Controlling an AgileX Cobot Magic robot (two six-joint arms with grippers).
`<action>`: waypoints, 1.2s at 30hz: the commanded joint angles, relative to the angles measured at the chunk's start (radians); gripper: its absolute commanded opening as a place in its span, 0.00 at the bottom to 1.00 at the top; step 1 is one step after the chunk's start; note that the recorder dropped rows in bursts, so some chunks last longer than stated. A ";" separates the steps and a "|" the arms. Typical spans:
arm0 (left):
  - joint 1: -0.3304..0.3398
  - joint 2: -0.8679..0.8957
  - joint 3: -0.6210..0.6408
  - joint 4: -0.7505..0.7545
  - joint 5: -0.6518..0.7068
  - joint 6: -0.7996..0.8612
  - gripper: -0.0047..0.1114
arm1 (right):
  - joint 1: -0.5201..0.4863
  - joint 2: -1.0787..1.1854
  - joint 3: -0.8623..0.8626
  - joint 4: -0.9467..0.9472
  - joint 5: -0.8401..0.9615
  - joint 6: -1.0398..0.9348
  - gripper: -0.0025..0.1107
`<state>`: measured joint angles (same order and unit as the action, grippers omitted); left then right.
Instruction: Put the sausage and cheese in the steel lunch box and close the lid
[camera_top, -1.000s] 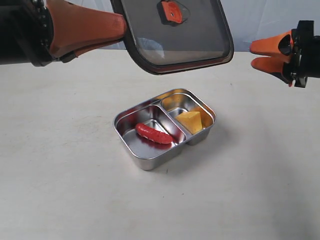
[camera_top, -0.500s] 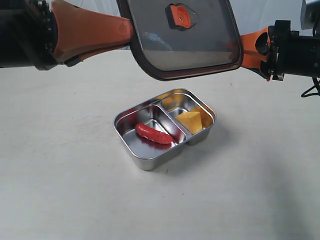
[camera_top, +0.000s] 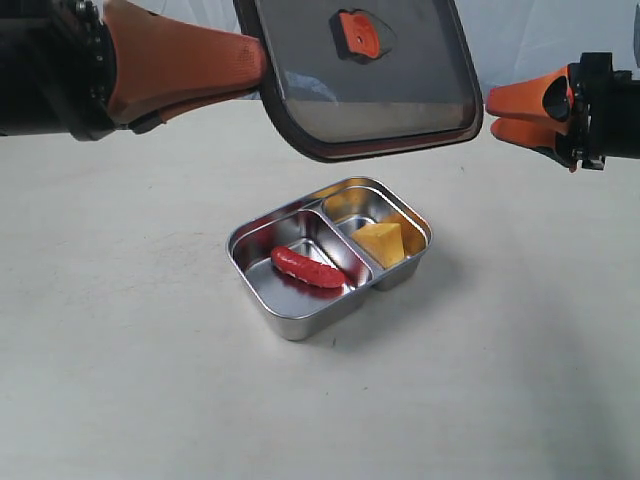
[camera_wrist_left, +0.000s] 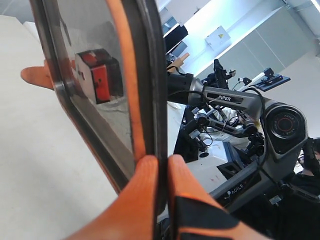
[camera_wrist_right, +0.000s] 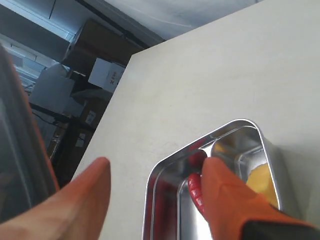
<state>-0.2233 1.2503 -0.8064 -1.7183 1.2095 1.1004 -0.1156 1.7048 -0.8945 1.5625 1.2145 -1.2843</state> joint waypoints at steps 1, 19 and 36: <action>-0.006 0.000 -0.002 -0.023 0.012 -0.001 0.04 | 0.010 -0.058 0.004 -0.009 0.007 -0.002 0.49; -0.009 0.043 -0.002 -0.026 0.012 -0.018 0.04 | 0.106 -0.072 0.002 -0.020 0.007 -0.009 0.49; -0.009 0.031 -0.002 -0.026 0.012 -0.021 0.04 | 0.235 -0.027 0.002 0.031 0.007 -0.025 0.49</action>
<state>-0.2249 1.2886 -0.8064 -1.7264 1.2200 1.0775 0.1009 1.6795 -0.8945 1.5726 1.1950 -1.2913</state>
